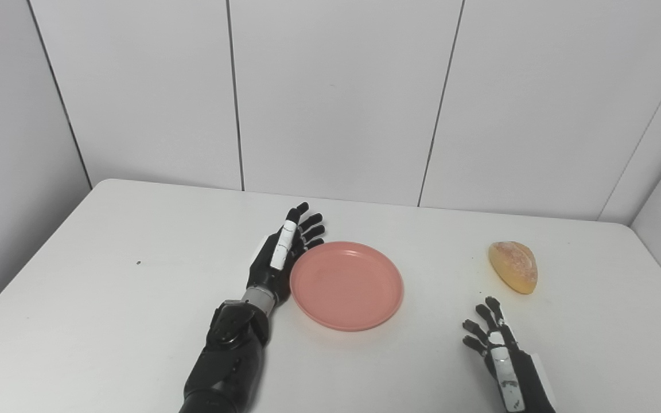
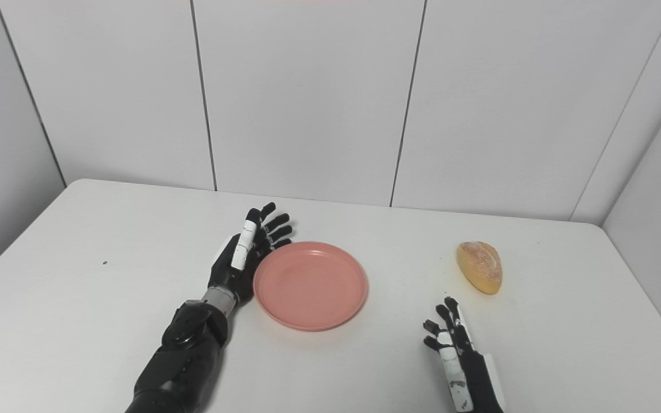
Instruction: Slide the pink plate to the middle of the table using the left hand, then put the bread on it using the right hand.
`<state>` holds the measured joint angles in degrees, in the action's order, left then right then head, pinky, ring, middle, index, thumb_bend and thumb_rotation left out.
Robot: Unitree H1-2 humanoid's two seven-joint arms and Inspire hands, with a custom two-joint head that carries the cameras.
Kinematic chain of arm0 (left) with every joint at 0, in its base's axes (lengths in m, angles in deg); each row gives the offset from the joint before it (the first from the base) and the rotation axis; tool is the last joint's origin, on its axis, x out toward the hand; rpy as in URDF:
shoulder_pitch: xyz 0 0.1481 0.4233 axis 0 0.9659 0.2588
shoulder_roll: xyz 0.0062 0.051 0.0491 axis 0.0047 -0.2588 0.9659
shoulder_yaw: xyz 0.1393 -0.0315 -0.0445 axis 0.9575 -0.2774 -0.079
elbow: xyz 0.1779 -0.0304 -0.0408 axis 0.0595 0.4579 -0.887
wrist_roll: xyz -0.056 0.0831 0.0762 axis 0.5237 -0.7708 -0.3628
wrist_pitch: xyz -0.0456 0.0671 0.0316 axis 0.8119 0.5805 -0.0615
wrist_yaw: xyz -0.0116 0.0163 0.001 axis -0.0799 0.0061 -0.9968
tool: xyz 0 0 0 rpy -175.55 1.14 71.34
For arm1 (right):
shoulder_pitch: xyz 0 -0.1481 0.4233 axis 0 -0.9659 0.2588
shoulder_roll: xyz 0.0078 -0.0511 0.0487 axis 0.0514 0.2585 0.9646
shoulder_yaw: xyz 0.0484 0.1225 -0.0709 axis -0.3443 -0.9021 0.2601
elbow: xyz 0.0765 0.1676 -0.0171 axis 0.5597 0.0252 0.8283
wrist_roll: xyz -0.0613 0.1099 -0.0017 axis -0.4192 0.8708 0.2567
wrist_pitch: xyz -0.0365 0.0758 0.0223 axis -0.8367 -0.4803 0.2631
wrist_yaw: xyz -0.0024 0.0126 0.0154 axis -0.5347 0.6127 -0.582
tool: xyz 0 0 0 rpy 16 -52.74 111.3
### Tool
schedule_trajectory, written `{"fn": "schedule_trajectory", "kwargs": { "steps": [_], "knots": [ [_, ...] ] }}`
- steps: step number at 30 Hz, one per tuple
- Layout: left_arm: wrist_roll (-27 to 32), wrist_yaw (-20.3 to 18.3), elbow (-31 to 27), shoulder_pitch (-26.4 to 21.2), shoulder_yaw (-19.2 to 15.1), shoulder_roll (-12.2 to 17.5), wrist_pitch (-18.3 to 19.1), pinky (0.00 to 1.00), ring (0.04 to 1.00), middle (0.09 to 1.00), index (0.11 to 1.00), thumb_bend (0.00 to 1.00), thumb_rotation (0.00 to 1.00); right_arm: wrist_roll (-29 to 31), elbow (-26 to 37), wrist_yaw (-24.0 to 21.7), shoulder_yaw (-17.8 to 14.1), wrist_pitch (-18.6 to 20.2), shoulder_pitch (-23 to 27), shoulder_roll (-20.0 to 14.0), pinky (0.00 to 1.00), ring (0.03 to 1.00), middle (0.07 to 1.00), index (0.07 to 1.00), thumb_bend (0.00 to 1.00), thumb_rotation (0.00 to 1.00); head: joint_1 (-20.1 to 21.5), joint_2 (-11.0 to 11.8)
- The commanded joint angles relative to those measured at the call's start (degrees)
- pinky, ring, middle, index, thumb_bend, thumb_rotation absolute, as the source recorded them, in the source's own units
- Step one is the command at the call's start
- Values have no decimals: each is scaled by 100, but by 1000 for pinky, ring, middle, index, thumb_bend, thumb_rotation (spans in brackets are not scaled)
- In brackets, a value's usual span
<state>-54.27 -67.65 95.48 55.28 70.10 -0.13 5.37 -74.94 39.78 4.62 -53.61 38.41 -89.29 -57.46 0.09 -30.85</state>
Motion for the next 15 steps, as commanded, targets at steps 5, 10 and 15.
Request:
{"fn": "schedule_trajectory", "kwargs": {
  "steps": [5,10,15],
  "knots": [
    [-76,39,45,307,93,-147,102,872,875,884,927,895,819,-20,-163,-20,147,168,-92,203,830,868,951,978,835,999,229,28],
    [-74,36,103,316,89,-45,125,873,885,886,930,889,826,-109,-217,20,184,91,-76,225,821,869,947,978,829,1000,330,53],
    [-1,-17,175,285,16,52,127,889,895,898,942,894,831,-290,-262,133,193,-110,-59,222,788,845,910,965,789,976,416,56]
  ]
}}
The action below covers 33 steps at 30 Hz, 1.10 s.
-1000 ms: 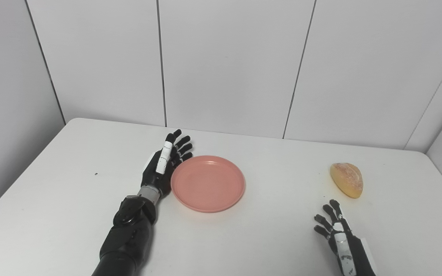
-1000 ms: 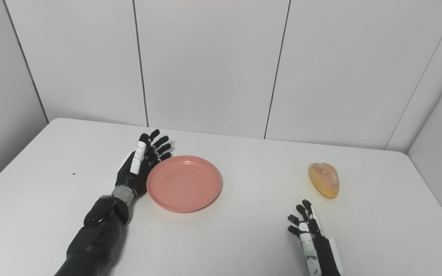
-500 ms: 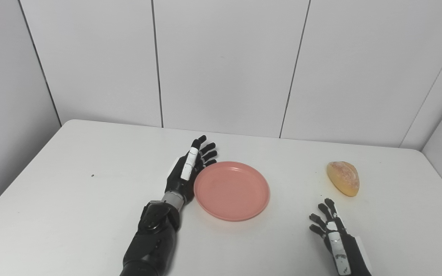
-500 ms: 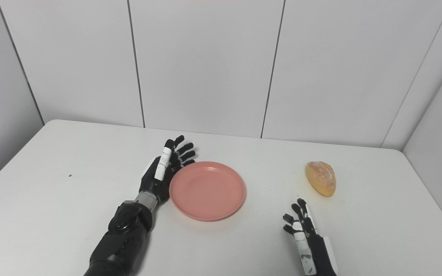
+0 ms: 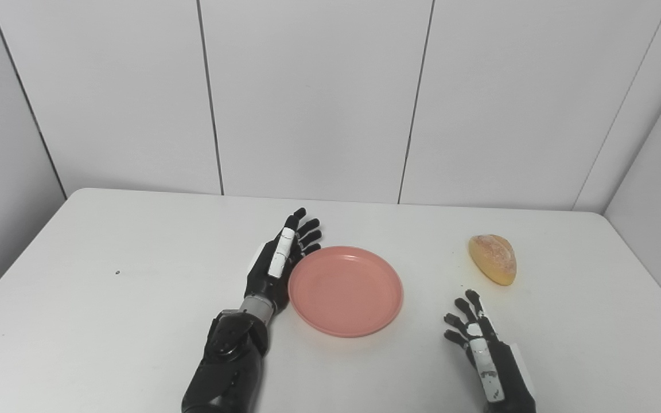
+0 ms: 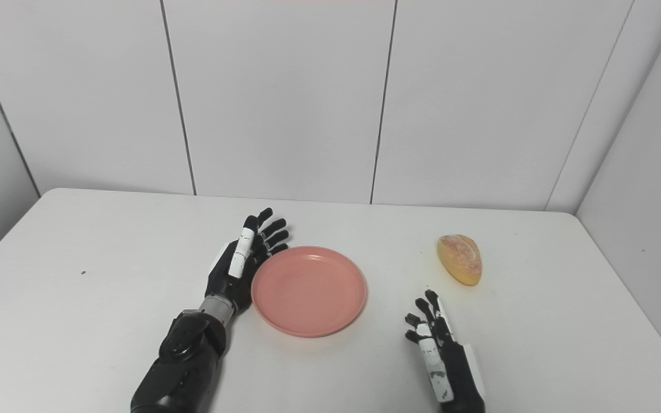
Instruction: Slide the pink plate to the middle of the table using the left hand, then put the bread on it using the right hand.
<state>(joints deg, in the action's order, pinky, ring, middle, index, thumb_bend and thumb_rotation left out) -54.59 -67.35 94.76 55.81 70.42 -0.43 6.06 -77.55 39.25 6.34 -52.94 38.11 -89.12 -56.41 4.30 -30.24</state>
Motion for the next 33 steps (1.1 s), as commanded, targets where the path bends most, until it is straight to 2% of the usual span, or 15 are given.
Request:
{"fn": "schedule_trajectory", "kwargs": {
  "steps": [1,4,8,12,14,16,18,20,23,26,28,33],
  "knots": [
    [42,-63,250,234,-29,101,57,893,896,899,945,893,834,-100,-221,-2,130,-169,-79,106,783,840,903,961,782,966,28,5],
    [59,-98,291,233,-62,134,40,900,894,897,947,899,834,-309,-231,113,136,-337,-91,84,772,836,892,947,783,934,64,22],
    [63,-132,384,215,-93,163,-3,883,893,894,946,900,837,-538,-34,268,106,-324,-128,102,751,832,888,932,800,864,193,90],
    [53,-172,513,168,-120,209,-104,872,891,889,936,897,842,-875,376,337,121,-123,-142,68,732,816,887,941,826,871,296,159],
    [67,-184,510,163,-139,226,-92,863,881,887,935,893,840,-1247,624,430,144,24,-129,59,683,772,869,940,835,868,349,191],
    [83,-204,481,172,-146,235,-76,865,883,891,938,883,832,-1680,826,498,171,164,-87,27,623,723,833,932,798,868,404,206],
    [120,-237,519,164,-155,246,-83,871,886,891,939,882,828,-2049,1017,506,172,309,-2,-24,638,731,819,919,779,849,404,206],
    [151,-248,567,152,-155,248,-90,875,887,889,937,882,828,-2238,1155,470,138,425,57,-47,643,737,820,914,780,836,434,209],
    [155,-237,570,165,-148,257,-84,888,889,886,938,872,832,-2678,1507,271,109,876,271,-181,620,731,818,896,804,823,394,210],
    [148,-262,661,159,-149,292,-163,894,894,891,944,847,838,-3040,1802,-137,135,1374,606,-470,592,717,807,882,810,729,463,306],
    [152,-282,722,150,-154,313,-202,894,896,890,943,840,842,-3167,1821,-210,145,1425,755,-590,565,698,797,871,829,660,543,363],
    [181,-358,824,148,-184,351,-280,899,899,886,940,838,829,-3670,1823,-319,177,1451,1200,-954,535,675,786,832,880,566,624,487]
  ]
}}
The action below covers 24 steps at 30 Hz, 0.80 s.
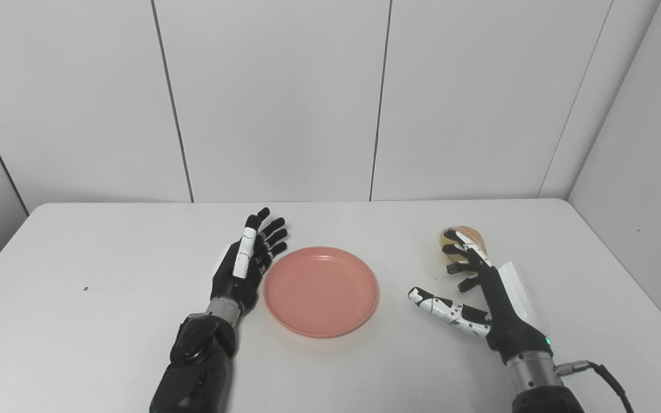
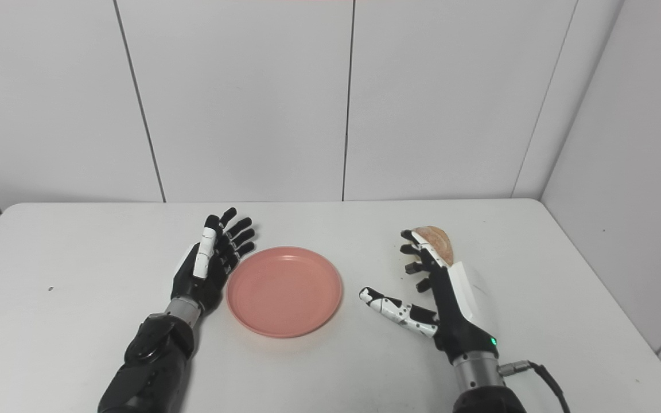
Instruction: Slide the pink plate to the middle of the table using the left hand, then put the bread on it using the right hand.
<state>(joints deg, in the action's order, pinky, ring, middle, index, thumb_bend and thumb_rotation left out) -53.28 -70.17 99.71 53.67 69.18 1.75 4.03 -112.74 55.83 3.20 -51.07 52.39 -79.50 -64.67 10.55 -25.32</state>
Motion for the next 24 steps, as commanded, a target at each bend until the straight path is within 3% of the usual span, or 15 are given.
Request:
{"fn": "schedule_trajectory", "kwargs": {
  "steps": [1,6,10,16,24],
  "knots": [
    [49,-79,348,360,-66,136,-88,897,899,887,940,843,825,-292,158,-32,0,6,338,-217,530,667,781,822,890,551,9,19],
    [33,-78,359,375,-65,151,-75,915,907,896,947,826,826,-910,16,-23,-26,-23,804,-537,560,693,801,800,966,576,13,62],
    [-9,-57,407,367,-48,182,-138,897,899,888,947,836,818,-1466,-256,-206,-68,238,1368,-779,506,670,808,808,999,514,34,57],
    [4,-74,362,380,-47,217,-77,897,898,888,943,841,807,-1830,-717,-409,-79,402,1844,-976,545,725,816,820,1000,519,64,50],
    [26,-118,332,404,-40,201,-54,909,906,890,950,826,816,-2088,-1424,-347,-80,581,2333,-1036,461,672,801,812,1000,562,69,78]
  ]
}}
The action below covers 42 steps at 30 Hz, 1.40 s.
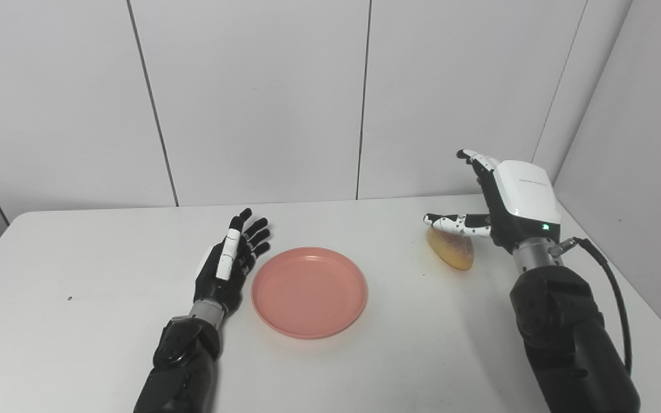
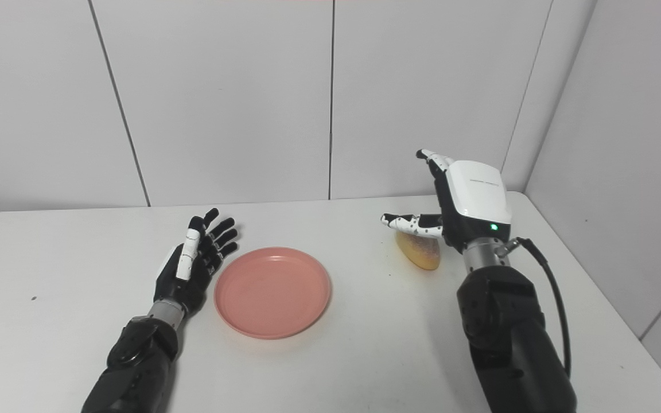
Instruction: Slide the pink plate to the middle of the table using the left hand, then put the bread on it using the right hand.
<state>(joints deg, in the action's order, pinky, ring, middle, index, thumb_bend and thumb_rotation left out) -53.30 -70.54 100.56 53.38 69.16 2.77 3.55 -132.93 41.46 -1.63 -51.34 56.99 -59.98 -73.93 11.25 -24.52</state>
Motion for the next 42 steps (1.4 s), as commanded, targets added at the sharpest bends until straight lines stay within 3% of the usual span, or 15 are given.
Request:
{"fn": "schedule_trajectory", "kwargs": {
  "steps": [1,5,11,18,21,28,36,42],
  "knots": [
    [26,-82,250,432,-36,95,-14,907,905,890,950,825,816,-98,-96,103,-54,197,447,-105,449,677,810,811,1000,567,-2,-2],
    [23,-97,306,410,-29,93,-33,904,903,890,958,829,819,-280,-573,-207,-7,615,739,-86,448,704,833,821,1000,613,-5,-5],
    [13,-103,322,410,-20,74,-55,900,902,887,959,826,828,-239,-1397,-574,-417,739,1177,195,509,764,872,833,1000,606,-28,-7],
    [-13,-102,301,413,1,115,-35,895,899,886,952,829,832,-52,-2149,-607,-573,739,1488,270,481,718,842,836,1000,601,-6,-52],
    [7,-93,284,401,-14,123,3,902,901,882,949,827,823,0,-2535,-589,-561,739,1642,257,366,580,809,842,1000,633,0,-63],
    [9,-91,295,373,-18,139,1,894,898,883,945,837,826,-163,-3386,-777,-586,739,2010,328,376,578,723,844,1000,668,0,-104],
    [17,-60,201,393,-23,118,105,904,903,887,947,825,828,-325,-3624,-994,-591,739,2077,429,522,737,822,848,1000,693,-31,-149],
    [-11,-45,193,409,-4,115,102,895,902,889,949,819,837,-458,-3855,-1159,-533,739,2163,435,554,760,825,830,1000,703,-74,-215]
  ]
}}
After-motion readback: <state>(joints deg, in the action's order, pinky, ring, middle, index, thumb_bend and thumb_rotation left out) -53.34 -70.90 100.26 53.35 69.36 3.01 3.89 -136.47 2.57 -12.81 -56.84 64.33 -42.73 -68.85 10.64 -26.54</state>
